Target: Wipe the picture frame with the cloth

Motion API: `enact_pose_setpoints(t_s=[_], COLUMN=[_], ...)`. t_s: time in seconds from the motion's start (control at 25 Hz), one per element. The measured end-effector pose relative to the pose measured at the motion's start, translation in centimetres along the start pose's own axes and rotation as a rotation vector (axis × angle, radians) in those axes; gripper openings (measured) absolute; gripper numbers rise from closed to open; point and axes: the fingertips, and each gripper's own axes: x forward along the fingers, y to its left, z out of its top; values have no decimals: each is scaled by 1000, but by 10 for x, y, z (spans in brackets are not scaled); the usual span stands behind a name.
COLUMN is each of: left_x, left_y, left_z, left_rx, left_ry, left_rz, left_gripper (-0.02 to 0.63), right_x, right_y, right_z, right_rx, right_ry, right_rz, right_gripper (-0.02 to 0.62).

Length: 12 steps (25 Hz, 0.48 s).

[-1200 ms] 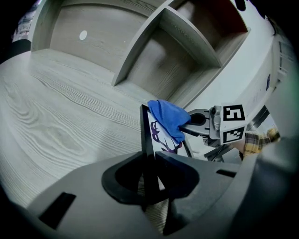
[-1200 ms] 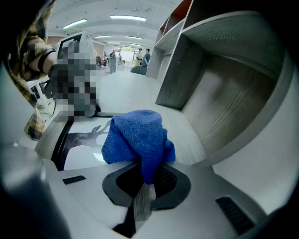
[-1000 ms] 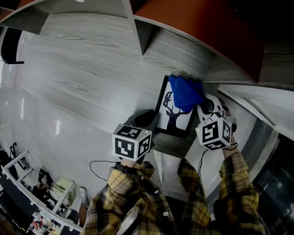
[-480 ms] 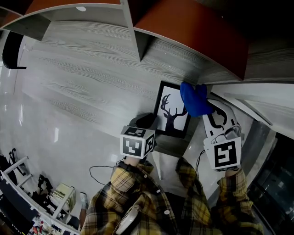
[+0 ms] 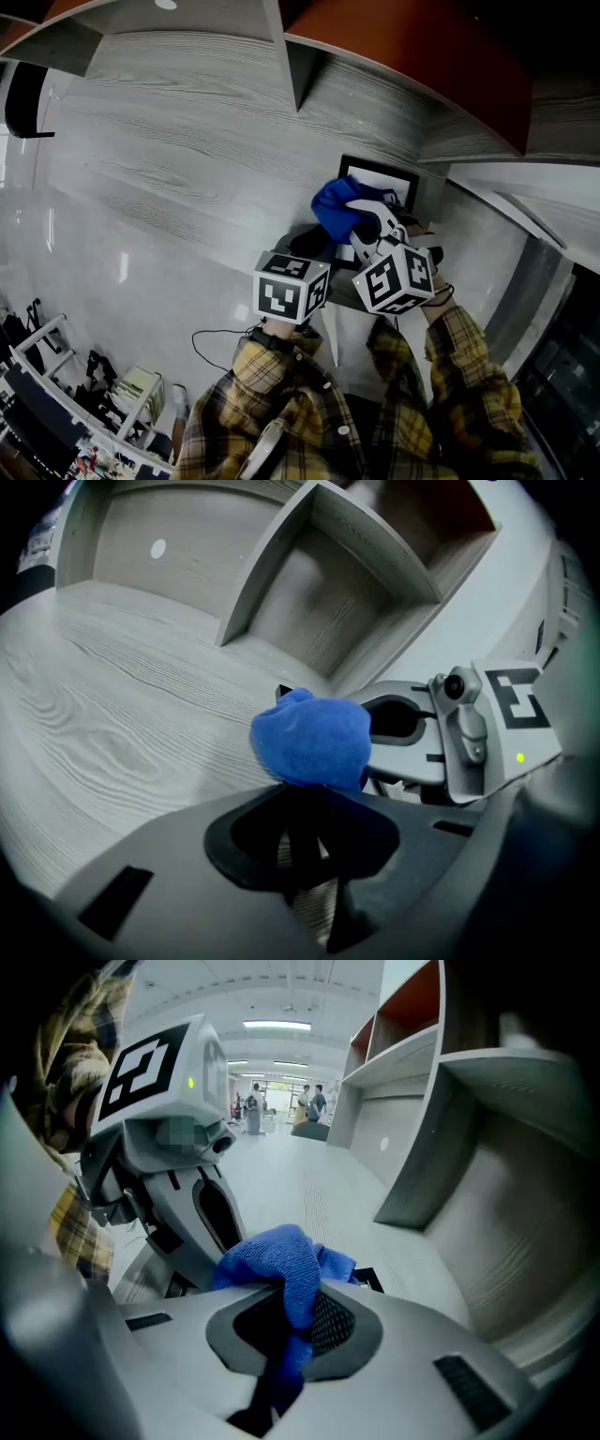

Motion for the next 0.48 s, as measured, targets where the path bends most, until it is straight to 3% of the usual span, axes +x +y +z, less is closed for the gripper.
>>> enact_pose_setpoints(t_s=[0.28,0.48], left_x=[0,0], left_y=[1,1], left_z=[0,-1], left_rx=[1,8], left_ry=[-30,-20], left_rz=[-3,-9], left_gripper=[84,84], right_x=[-2,-18], right_y=[2,-7], right_z=[-16,-41], right_rx=[-49,-6], right_ry=[35,101], right_rz=[-11,-30], right_gripper=[32,32])
